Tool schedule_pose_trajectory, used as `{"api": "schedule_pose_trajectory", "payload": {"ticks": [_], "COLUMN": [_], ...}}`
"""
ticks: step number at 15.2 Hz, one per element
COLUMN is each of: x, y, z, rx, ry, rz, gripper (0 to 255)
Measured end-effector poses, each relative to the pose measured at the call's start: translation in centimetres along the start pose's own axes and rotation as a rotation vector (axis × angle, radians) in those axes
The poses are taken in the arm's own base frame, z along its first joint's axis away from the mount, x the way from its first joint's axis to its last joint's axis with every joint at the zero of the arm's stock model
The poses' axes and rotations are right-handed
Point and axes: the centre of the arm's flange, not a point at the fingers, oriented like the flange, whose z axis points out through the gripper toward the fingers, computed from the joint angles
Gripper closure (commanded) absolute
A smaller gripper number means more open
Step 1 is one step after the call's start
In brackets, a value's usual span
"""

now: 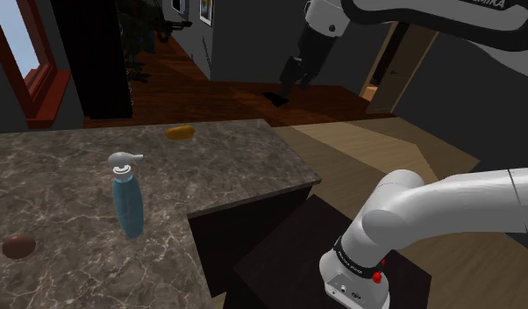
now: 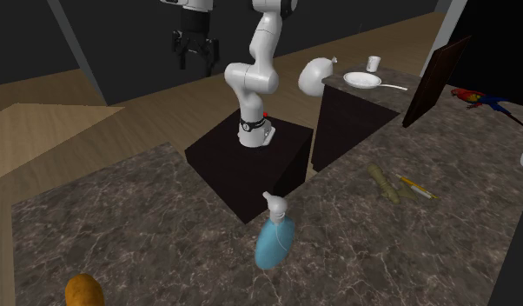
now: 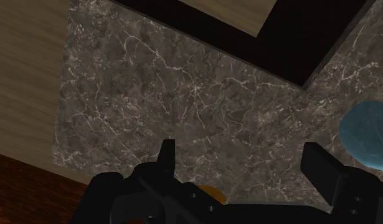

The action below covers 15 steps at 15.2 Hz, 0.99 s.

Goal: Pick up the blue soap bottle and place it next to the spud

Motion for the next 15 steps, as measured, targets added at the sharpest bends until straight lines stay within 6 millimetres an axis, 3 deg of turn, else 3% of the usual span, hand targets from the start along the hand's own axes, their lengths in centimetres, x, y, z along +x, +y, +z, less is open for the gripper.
{"api": "schedule_pose_trajectory", "payload": {"ticks": [3,15], "x": [-0.1,1.2], "y": [-1.0,-13.8], "z": [0.9,9.3], "rx": [0.003,0.033], "ry": [0.006,0.063], "rz": [0.01,0.11], "gripper": [0,0]}}
